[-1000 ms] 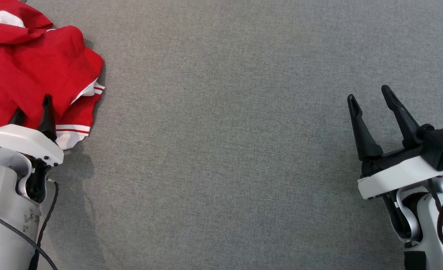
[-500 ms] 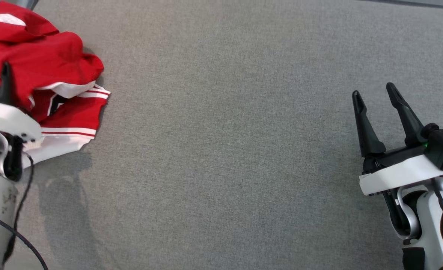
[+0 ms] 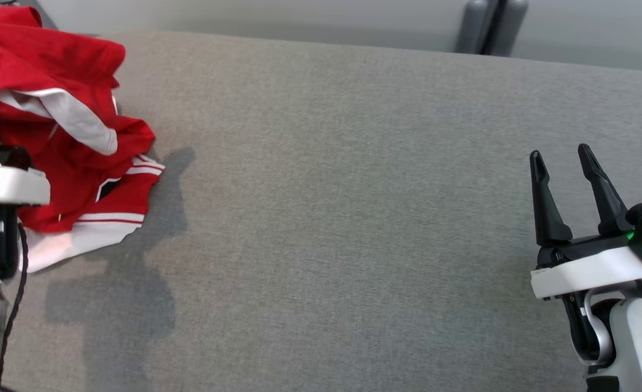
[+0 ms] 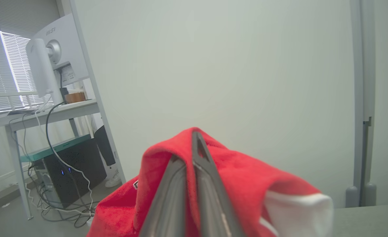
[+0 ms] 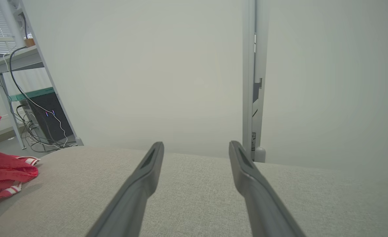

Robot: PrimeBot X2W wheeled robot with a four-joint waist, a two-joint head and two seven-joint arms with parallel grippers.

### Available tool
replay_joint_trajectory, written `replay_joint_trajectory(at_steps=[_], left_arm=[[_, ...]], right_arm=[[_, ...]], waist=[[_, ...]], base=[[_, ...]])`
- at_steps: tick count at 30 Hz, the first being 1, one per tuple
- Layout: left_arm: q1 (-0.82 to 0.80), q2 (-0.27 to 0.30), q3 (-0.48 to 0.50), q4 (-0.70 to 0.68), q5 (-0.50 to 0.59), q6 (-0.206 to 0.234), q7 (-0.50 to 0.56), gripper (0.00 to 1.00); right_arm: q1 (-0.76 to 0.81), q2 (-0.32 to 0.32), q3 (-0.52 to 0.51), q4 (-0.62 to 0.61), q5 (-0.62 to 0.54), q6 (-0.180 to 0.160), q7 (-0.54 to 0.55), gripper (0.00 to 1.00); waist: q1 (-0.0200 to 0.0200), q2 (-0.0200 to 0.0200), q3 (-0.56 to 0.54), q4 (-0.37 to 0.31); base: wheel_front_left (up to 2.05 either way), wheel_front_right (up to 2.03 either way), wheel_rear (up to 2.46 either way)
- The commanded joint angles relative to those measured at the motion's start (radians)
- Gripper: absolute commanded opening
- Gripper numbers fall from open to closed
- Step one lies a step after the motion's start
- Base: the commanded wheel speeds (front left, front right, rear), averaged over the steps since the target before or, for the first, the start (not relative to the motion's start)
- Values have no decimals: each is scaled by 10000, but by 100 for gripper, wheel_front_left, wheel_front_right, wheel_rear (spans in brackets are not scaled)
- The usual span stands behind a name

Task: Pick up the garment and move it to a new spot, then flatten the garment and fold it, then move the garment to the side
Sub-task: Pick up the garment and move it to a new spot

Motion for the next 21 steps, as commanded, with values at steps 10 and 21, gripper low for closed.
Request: replay_joint_trajectory(at_steps=[10,21], left_arm=[[2315,410,-171,-5429,889,1304,940,0],[2261,-287,-2261,-7012,1096,789,1915,0]], right_arm=[[420,247,-257,-309,60,23,-165,100],[321,437,-192,-635,133,23,-294,100]], waist=[[0,0,-407,-1231],[0,0,91,-3108]], base=[[0,0,0],[0,0,0]])
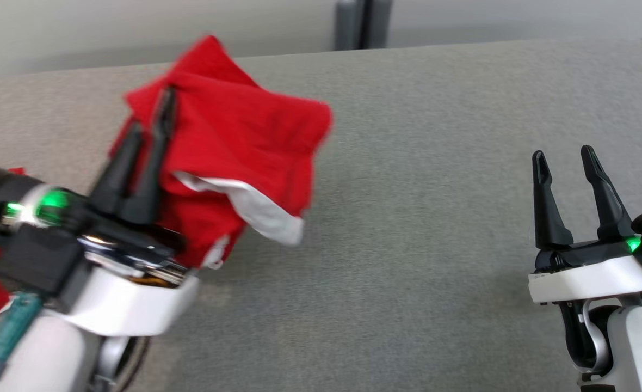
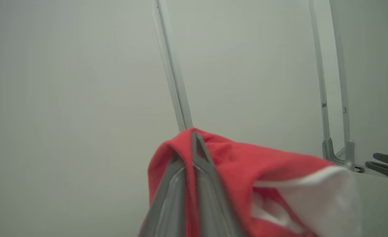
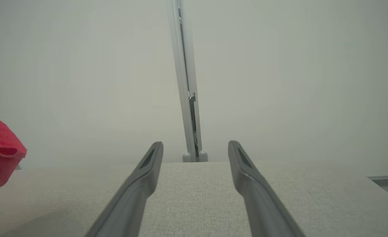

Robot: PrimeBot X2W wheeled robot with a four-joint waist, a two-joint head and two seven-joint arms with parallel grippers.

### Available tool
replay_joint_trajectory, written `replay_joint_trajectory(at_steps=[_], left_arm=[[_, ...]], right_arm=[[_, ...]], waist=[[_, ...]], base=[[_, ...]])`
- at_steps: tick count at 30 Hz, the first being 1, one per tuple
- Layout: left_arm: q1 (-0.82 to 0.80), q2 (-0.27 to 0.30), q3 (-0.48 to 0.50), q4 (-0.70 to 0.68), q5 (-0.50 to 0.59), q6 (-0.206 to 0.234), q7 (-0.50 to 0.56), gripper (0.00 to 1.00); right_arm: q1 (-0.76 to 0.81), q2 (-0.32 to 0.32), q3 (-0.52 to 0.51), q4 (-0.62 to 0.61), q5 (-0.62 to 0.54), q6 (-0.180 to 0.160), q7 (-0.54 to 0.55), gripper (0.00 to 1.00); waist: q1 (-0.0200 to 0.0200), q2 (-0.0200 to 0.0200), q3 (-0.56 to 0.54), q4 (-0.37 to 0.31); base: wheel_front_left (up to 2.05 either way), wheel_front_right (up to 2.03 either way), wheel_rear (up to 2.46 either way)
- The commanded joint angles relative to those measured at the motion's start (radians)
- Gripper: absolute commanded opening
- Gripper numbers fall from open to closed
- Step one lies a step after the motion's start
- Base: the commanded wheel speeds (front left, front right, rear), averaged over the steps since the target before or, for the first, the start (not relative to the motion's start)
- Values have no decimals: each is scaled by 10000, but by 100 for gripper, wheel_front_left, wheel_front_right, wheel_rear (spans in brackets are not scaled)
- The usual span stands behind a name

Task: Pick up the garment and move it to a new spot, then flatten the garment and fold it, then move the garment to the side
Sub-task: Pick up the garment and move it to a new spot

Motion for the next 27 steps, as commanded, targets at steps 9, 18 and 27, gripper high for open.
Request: replay_joint_trajectory(at_steps=[9,18,27], left_arm=[[-742,-1421,-1964,1707,-386,-824,298,0],[-1488,-2529,-3224,4850,-555,-1536,440,0],[-1710,-3004,-3628,7024,-719,-1931,128,100]], right_arm=[[5,63,64,154,214,23,-313,100],[60,71,250,445,686,23,-587,100],[-24,66,280,784,848,23,-727,100]], waist=[[0,0,638,-1978],[0,0,1005,-2847],[0,0,1048,-2757]], base=[[0,0,0],[0,0,0],[0,0,0]])
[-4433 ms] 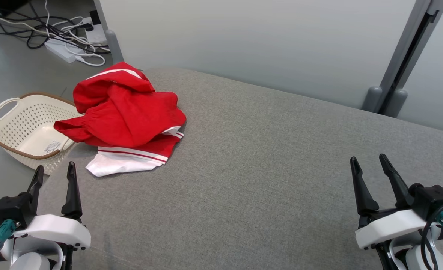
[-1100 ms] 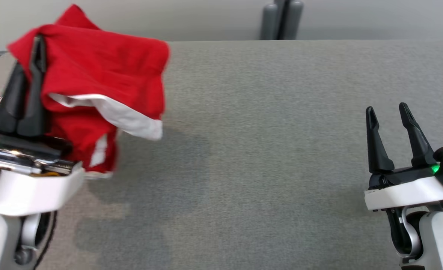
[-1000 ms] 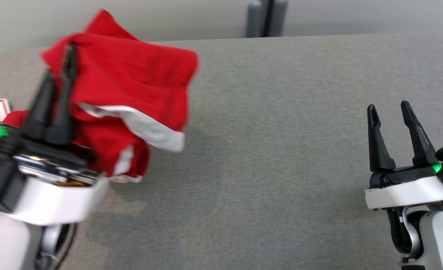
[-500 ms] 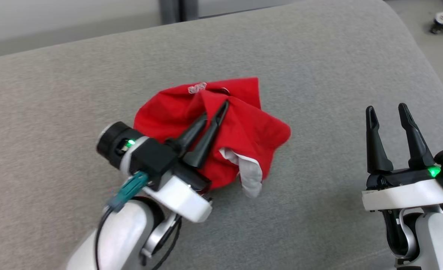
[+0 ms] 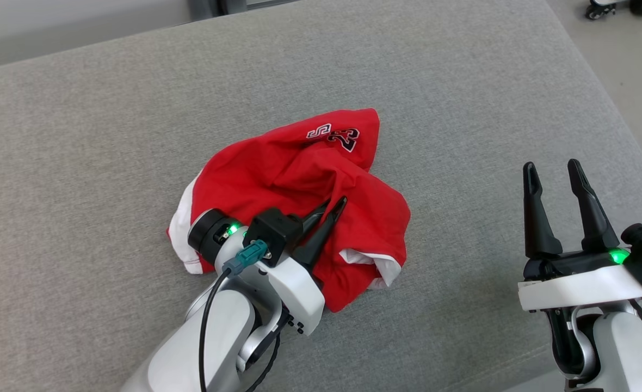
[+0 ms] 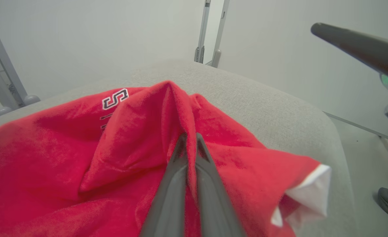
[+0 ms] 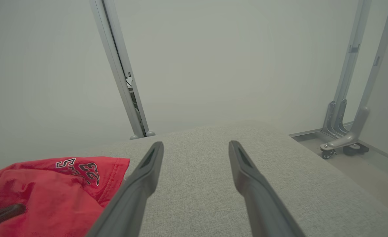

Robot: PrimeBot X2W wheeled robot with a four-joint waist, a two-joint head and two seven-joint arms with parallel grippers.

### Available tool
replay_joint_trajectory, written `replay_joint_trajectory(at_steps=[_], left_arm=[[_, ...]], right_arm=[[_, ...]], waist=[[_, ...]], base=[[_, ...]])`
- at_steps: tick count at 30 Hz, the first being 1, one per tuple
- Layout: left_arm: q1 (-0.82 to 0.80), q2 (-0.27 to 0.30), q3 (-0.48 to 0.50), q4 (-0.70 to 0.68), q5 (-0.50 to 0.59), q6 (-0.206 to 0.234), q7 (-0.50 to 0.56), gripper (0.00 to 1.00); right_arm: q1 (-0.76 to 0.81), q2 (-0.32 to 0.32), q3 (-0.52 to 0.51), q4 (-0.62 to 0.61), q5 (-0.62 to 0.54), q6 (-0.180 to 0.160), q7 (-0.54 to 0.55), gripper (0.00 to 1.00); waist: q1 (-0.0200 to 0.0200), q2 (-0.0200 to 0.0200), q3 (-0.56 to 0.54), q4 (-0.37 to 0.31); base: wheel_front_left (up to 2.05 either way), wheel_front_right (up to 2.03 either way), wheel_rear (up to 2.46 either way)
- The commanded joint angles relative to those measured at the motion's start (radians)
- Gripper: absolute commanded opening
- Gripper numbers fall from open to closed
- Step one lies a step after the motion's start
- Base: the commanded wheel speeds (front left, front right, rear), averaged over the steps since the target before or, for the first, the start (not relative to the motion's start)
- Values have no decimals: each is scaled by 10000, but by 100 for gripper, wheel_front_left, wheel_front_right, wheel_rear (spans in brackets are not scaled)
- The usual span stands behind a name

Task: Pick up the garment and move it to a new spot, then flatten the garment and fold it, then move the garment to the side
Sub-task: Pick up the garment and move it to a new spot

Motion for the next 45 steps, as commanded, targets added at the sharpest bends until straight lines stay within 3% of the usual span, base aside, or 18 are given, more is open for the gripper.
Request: replay_joint_trajectory(at_steps=[1,9,17,24,33,45], left_arm=[[-102,-11,20,84,-44,-48,-96,100],[172,200,621,44,-359,318,-856,100],[859,757,1995,-257,-1050,1144,-1462,100],[1575,1299,3059,-324,-1583,1509,-1794,100],[2774,1994,4087,-801,-1926,1518,-2008,100],[4180,2410,4106,-1596,-1864,1520,-1950,100]], right_arm=[[-57,-37,-24,54,2,23,-74,100],[33,-44,-160,88,-262,23,-89,100],[236,-41,-294,30,-476,23,168,100],[468,-51,-318,-84,-694,23,447,100],[985,-51,-325,-321,-846,23,844,100],[1620,-88,-345,-359,-838,23,1145,100]], waist=[[0,0,-64,119],[0,0,-562,914],[0,0,-1144,1948],[0,0,-1542,2576],[0,0,-2116,3180],[0,0,-2864,3058]], base=[[0,0,0],[0,0,0],[0,0,0],[0,0,0],[0,0,0],[0,0,0]])
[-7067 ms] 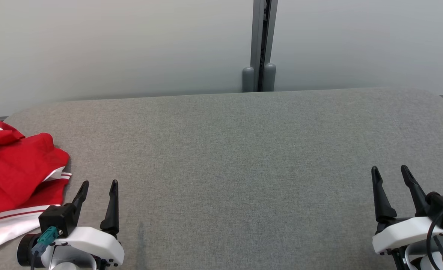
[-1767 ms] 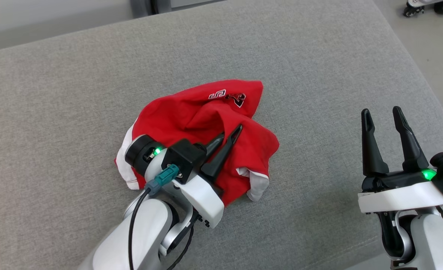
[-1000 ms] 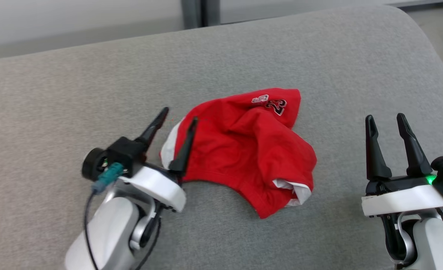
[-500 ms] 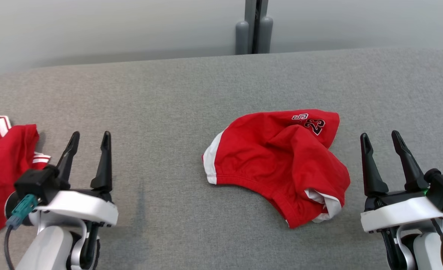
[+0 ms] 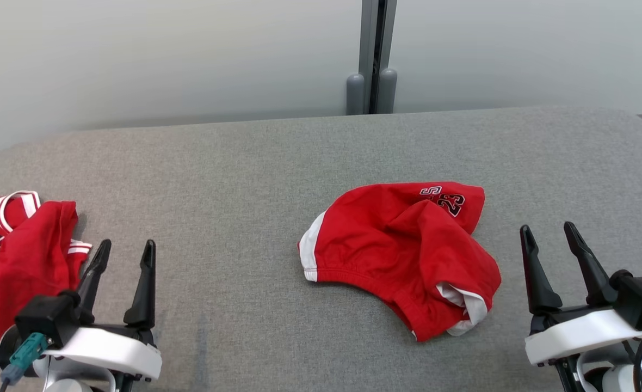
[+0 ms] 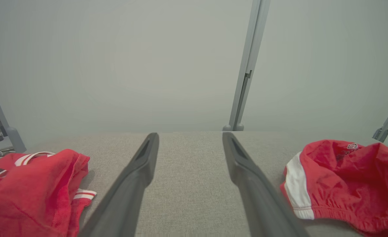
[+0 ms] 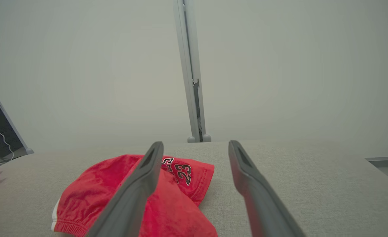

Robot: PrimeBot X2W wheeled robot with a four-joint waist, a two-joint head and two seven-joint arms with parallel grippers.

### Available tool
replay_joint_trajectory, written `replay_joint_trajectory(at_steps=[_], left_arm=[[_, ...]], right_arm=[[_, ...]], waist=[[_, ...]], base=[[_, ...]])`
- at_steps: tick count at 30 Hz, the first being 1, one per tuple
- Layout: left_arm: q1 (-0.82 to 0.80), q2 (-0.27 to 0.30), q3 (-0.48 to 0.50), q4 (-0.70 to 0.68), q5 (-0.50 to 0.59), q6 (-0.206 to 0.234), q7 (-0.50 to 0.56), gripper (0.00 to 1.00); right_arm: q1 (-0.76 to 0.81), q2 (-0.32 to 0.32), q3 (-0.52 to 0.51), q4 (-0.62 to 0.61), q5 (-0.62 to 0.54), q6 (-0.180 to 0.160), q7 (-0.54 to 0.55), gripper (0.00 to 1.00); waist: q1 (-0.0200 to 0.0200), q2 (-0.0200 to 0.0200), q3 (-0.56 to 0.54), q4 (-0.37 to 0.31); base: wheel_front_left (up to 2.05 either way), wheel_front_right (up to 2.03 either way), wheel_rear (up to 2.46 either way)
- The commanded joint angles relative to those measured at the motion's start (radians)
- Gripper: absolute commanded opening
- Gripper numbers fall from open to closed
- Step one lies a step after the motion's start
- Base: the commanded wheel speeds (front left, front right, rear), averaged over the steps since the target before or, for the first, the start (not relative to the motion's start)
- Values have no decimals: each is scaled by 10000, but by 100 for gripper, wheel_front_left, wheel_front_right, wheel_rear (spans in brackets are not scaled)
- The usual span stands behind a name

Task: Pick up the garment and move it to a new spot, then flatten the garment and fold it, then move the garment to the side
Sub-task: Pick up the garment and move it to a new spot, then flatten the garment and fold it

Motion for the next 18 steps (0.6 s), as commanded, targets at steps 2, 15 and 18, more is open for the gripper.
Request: replay_joint_trajectory(at_steps=[2,15,18], left_arm=[[256,121,-36,-81,50,92,67,100],[918,182,-149,-591,-23,433,389,100],[900,200,-156,-655,-25,474,415,100]], right_arm=[[192,-128,-119,-31,-74,23,96,100],[657,-182,-443,-460,-233,23,476,100],[621,-180,-443,-528,-237,23,512,100]], waist=[[0,0,-174,-84],[0,0,-290,-91],[0,0,-249,-98]], base=[[0,0,0],[0,0,0],[0,0,0]])
